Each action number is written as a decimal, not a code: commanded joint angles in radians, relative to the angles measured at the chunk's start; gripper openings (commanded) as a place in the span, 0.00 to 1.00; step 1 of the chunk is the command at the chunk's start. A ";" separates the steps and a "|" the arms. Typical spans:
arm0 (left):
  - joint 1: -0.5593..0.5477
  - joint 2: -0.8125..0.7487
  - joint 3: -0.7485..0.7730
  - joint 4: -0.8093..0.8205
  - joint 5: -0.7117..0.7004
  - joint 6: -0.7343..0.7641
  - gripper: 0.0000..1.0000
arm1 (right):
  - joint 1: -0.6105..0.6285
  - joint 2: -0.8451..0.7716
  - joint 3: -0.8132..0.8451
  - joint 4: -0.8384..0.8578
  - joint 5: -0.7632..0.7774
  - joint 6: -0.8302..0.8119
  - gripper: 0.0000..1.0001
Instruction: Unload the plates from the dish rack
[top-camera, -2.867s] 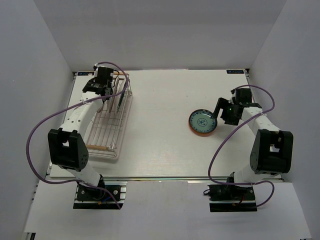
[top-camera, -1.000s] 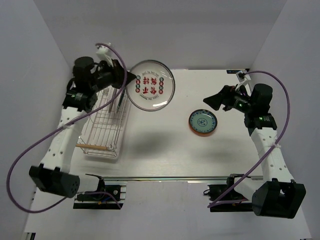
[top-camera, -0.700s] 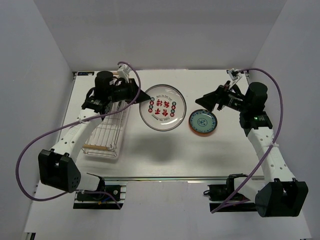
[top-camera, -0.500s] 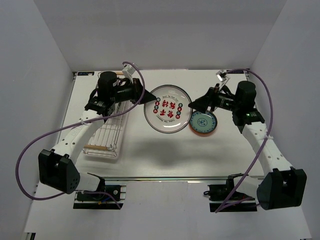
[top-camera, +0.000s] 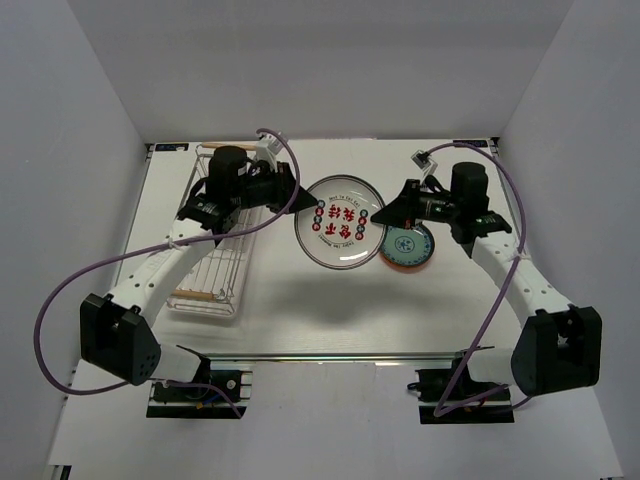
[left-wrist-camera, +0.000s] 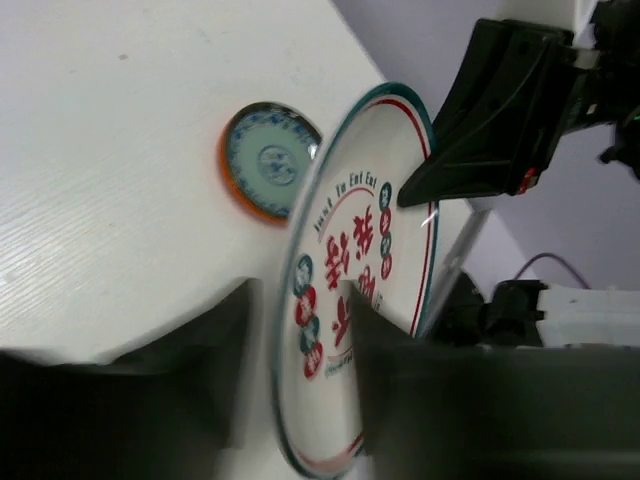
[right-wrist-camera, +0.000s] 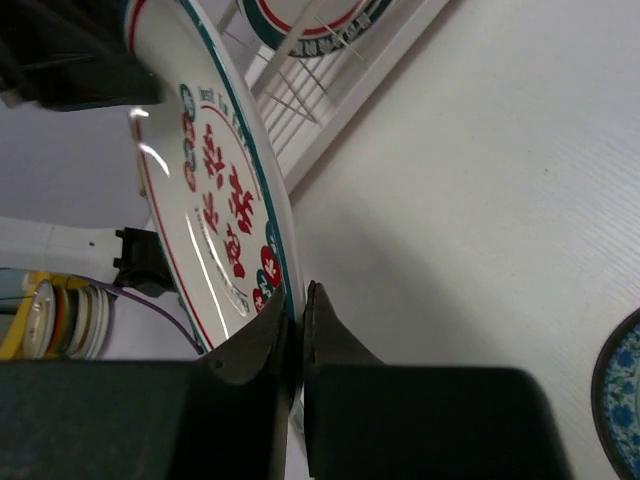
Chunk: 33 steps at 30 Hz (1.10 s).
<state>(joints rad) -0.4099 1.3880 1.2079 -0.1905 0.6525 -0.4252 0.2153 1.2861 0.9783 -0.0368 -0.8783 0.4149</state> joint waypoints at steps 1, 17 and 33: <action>-0.001 -0.030 0.084 -0.106 -0.146 0.025 0.56 | -0.004 0.021 0.043 -0.020 0.065 -0.022 0.00; 0.022 -0.120 0.206 -0.552 -1.059 -0.012 0.98 | 0.038 0.304 0.192 -0.161 0.441 -0.036 0.00; 0.080 -0.061 0.236 -0.642 -1.197 -0.052 0.98 | 0.062 0.657 0.349 -0.118 0.414 -0.013 0.12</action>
<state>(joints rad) -0.3405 1.3666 1.4364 -0.8352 -0.5175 -0.4652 0.2752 1.9392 1.2831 -0.2028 -0.4641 0.4034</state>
